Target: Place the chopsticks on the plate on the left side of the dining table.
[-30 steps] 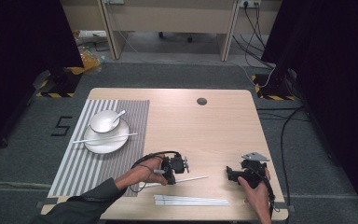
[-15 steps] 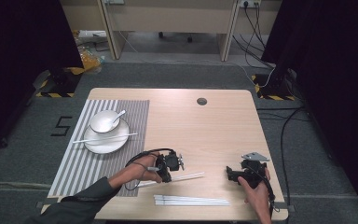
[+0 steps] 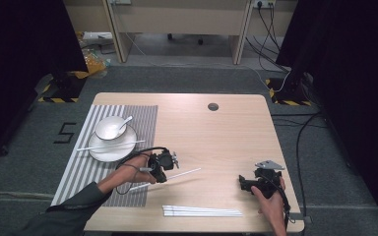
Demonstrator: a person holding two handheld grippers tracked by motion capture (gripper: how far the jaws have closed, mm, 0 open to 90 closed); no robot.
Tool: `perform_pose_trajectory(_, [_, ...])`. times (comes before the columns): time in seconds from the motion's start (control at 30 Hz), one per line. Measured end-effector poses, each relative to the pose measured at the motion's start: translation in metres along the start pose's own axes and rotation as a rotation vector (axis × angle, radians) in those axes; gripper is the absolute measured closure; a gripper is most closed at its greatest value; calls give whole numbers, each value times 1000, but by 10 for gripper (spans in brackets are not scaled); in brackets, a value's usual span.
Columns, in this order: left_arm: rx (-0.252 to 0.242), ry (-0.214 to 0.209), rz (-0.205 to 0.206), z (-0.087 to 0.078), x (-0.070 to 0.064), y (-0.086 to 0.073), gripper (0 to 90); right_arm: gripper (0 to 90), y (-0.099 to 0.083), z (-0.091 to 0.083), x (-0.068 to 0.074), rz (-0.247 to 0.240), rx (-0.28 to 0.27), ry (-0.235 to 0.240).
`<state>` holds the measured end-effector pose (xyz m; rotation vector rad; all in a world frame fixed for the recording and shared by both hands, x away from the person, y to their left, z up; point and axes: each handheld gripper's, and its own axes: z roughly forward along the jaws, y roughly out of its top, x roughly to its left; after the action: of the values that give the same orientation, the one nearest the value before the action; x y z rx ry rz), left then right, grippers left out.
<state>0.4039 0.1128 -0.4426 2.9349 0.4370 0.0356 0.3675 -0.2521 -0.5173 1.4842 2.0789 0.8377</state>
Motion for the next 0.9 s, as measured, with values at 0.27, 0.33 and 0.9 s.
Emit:
perform_pose_trajectory(0.27, [3, 30, -53, -17, 14, -20, 847, 3, 0, 0, 0, 0, 0, 0])
perform_pose_trajectory(0.33, [2, 35, -67, -21, 18, -25, 847, 3, 0, 0, 0, 0, 0, 0])
perform_pose_trajectory(0.9, [21, 105, -185, -40, 48, -78, 847, 3, 0, 0, 0, 2, -1, -1])
